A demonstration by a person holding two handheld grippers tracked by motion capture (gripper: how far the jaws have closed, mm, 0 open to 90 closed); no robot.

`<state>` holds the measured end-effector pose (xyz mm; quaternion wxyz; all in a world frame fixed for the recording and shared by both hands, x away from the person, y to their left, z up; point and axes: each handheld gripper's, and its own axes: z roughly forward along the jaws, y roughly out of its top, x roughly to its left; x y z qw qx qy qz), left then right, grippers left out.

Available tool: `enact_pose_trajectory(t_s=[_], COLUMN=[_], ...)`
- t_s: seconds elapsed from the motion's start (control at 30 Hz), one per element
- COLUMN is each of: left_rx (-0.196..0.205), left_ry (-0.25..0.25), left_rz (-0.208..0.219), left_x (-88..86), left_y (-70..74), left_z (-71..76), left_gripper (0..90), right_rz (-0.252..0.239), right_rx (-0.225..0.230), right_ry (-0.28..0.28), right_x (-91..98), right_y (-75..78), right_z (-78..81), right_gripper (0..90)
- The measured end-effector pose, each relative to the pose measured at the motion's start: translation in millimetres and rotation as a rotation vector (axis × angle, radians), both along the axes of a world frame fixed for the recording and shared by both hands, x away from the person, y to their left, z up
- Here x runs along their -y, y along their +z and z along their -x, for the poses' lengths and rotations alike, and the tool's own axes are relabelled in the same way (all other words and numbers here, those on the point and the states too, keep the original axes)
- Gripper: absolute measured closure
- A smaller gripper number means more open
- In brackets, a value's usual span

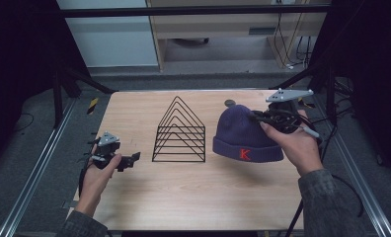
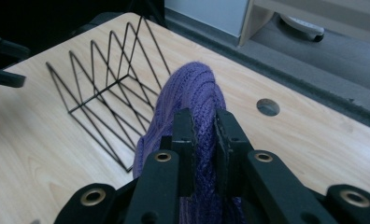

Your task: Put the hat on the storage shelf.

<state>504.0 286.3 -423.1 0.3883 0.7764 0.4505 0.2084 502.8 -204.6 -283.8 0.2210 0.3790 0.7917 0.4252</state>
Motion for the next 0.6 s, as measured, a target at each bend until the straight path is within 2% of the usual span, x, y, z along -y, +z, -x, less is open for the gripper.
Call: enact_pose_trajectory(t_s=[0.07,0.1,0.13,0.23,0.27,0.43,0.47,0.6], left_rx=[0.006,0.006,0.013,0.01,0.01,0.018,0.018,0.033], left_ry=[-0.017,-0.017,-0.033,-0.046,-0.062,-0.093,-0.093,-0.114], left_rz=[-0.006,-0.006,-0.001,0.016,0.022,0.049,0.049,0.04], left_x=[2.9,2.9,5.2,6.9,8.5,12.7,12.7,18.7], left_y=[9.6,9.6,18.6,26.8,34.6,54.8,54.8,72.5], left_z=[-1.8,-1.8,-3.6,-5.6,-7.3,-11.3,-11.3,-17.2], left_gripper=[6.8,6.8,6.8,6.7,6.6,6.4,6.2,5.7], right_rz=[0.001,0.004,0.003,0.005,0.004,-0.005,-0.005,-0.011], right_rx=[0.006,0.01,0.013,0.026,0.031,0.045,0.052,0.063], right_ry=[-0.005,-0.009,-0.01,-0.016,-0.017,-0.031,-0.03,-0.036], right_x=[-1.6,-2.5,-3.6,-7.8,-9.1,-15.3,-16.4,-21.7], right_y=[5.4,8.3,11.0,19.3,22.1,34.4,36.6,44.7], right_z=[-4.4,-6.5,-8.7,-14.4,-16.1,-24.6,-26.3,-31.8], right_gripper=[80.3,80.3,80.3,80.2,80.2,80.2,80.2,80.2])
